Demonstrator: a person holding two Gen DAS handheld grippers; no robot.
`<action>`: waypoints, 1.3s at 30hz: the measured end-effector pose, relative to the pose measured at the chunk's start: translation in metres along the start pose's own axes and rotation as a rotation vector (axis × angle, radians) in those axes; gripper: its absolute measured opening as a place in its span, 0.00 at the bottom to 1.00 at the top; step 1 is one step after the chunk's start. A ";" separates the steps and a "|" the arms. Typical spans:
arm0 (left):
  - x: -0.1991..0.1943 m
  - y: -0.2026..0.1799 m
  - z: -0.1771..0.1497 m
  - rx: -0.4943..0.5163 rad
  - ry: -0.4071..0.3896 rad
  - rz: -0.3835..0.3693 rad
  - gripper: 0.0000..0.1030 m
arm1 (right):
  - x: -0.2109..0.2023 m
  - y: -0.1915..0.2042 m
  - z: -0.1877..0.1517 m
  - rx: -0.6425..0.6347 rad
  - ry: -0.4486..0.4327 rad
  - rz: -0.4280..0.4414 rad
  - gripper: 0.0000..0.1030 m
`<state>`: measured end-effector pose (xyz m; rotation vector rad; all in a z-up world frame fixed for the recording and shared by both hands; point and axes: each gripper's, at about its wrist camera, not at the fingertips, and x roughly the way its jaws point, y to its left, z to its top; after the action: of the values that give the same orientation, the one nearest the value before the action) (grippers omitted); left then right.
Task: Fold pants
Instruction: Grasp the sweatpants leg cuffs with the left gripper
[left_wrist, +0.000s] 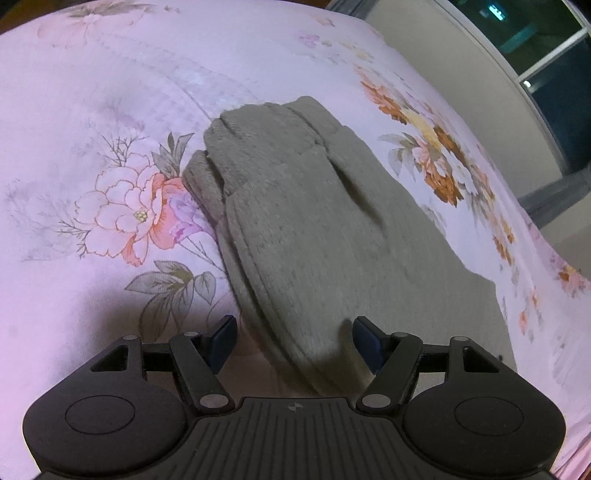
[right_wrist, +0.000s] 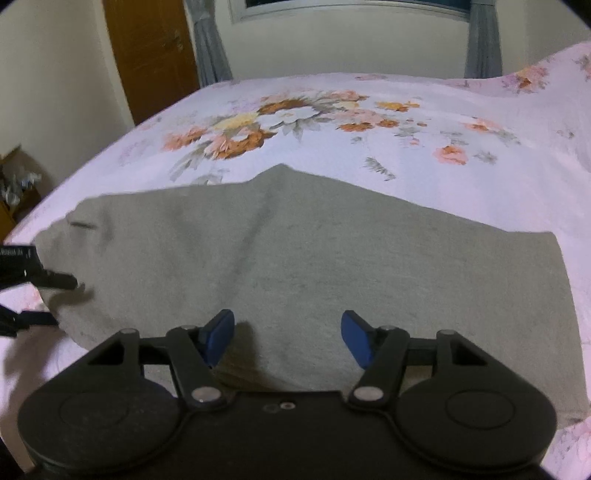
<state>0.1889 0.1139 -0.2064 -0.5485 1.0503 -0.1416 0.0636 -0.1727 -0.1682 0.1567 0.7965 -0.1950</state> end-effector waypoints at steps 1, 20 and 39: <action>0.001 0.001 0.001 -0.007 -0.002 -0.005 0.67 | 0.003 0.002 0.000 -0.002 0.012 0.003 0.63; 0.007 0.028 0.032 -0.108 -0.098 -0.019 0.65 | 0.010 0.012 -0.001 -0.018 0.031 0.021 0.64; 0.025 0.021 0.041 -0.091 -0.040 -0.028 0.50 | 0.015 0.017 0.007 -0.055 0.065 -0.011 0.63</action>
<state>0.2333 0.1373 -0.2207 -0.6463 1.0140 -0.1078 0.0827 -0.1599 -0.1732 0.1073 0.8667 -0.1795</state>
